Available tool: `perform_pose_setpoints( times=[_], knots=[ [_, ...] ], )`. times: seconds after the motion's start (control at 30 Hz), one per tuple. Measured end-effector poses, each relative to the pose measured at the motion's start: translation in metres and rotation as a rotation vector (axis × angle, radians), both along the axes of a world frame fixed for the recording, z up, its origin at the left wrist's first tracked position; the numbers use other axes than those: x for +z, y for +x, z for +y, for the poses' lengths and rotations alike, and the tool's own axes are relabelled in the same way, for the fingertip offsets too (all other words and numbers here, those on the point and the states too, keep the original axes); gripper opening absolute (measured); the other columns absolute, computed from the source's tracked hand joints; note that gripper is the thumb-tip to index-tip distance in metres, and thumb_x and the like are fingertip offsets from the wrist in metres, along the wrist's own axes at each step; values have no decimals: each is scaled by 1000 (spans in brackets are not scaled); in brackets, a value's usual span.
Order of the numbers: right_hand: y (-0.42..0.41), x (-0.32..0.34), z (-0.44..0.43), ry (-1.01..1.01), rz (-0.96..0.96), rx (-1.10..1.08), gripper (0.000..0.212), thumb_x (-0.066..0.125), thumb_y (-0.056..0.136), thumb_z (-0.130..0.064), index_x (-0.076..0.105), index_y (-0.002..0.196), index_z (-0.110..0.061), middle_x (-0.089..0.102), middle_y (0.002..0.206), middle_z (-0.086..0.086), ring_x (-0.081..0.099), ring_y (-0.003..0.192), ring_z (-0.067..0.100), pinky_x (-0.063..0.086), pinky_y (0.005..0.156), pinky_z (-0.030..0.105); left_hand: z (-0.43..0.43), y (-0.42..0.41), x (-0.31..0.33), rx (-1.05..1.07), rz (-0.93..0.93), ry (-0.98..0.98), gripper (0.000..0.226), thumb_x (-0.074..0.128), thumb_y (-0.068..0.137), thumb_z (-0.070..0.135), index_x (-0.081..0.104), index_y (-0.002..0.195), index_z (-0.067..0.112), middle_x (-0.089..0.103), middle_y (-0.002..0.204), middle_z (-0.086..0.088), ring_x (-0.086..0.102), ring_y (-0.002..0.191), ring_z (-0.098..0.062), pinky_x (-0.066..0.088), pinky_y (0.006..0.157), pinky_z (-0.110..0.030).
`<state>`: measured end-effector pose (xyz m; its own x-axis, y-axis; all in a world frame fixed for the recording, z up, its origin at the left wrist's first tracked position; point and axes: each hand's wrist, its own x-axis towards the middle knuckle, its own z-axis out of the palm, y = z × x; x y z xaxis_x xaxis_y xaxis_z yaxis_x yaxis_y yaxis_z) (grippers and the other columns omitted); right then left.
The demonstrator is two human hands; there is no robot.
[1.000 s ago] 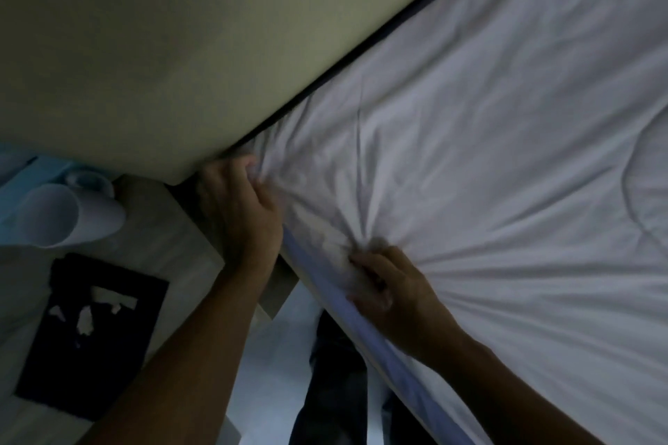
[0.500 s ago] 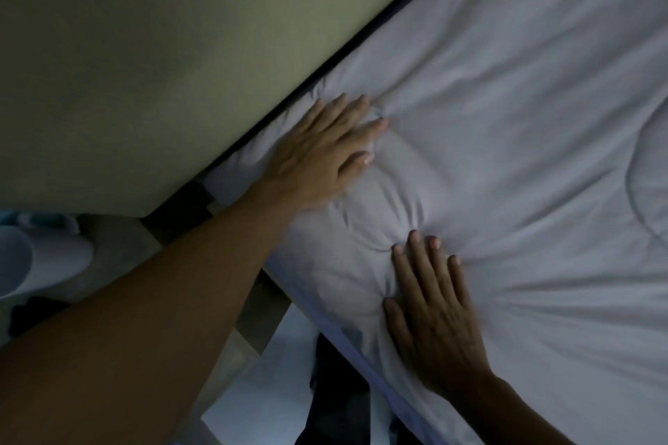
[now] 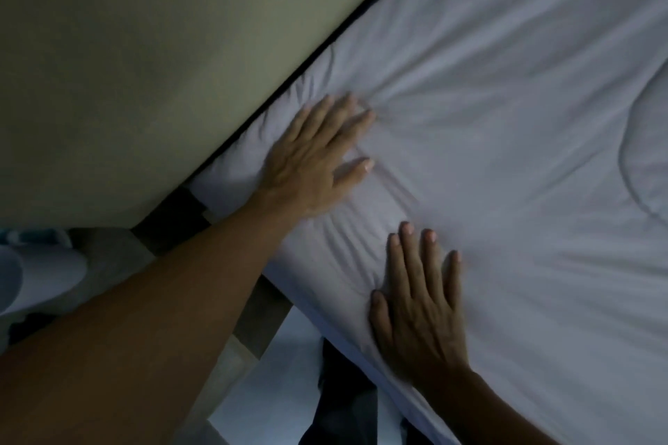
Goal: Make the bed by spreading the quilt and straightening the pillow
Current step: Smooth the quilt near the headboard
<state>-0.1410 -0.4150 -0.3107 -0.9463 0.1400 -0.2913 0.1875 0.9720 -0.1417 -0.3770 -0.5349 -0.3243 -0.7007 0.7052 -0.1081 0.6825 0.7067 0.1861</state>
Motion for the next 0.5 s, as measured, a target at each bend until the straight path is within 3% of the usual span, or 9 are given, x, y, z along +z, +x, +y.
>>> perform_pose_setpoints(
  times=[0.13,0.23,0.3,0.37,0.5],
  knots=[
    [8,0,8,-66,-2,163,77,32,98,-56,10,159,-15,3,168,9,3,154,32,10,121,61,5,-5,0,133,-42,-96,71,13,97,68,-3,158,34,-6,167,3,-5,154,-16,-2,124,-44],
    [24,7,24,-154,102,183,76,34,98,-57,20,157,-12,11,166,11,11,154,29,14,122,57,11,25,16,303,-14,-44,72,16,99,62,4,159,25,-1,168,-4,-3,154,-22,-1,124,-48],
    [30,12,43,-155,196,1,75,38,97,-51,23,156,-7,16,165,15,14,153,31,13,123,54,8,55,26,186,-6,15,71,25,99,58,10,159,22,3,167,-5,1,154,-24,2,124,-48],
    [35,14,65,-68,164,-97,76,37,97,-50,19,156,-6,13,165,15,10,154,32,12,123,54,-4,84,22,-9,9,12,68,31,100,56,16,158,24,7,167,-3,5,154,-24,8,123,-50],
    [57,2,76,16,11,87,77,33,97,-53,16,158,-9,8,167,13,3,154,34,10,122,57,-31,96,2,50,40,-105,63,24,101,59,14,158,34,10,167,2,8,154,-22,14,122,-50]
  ],
)
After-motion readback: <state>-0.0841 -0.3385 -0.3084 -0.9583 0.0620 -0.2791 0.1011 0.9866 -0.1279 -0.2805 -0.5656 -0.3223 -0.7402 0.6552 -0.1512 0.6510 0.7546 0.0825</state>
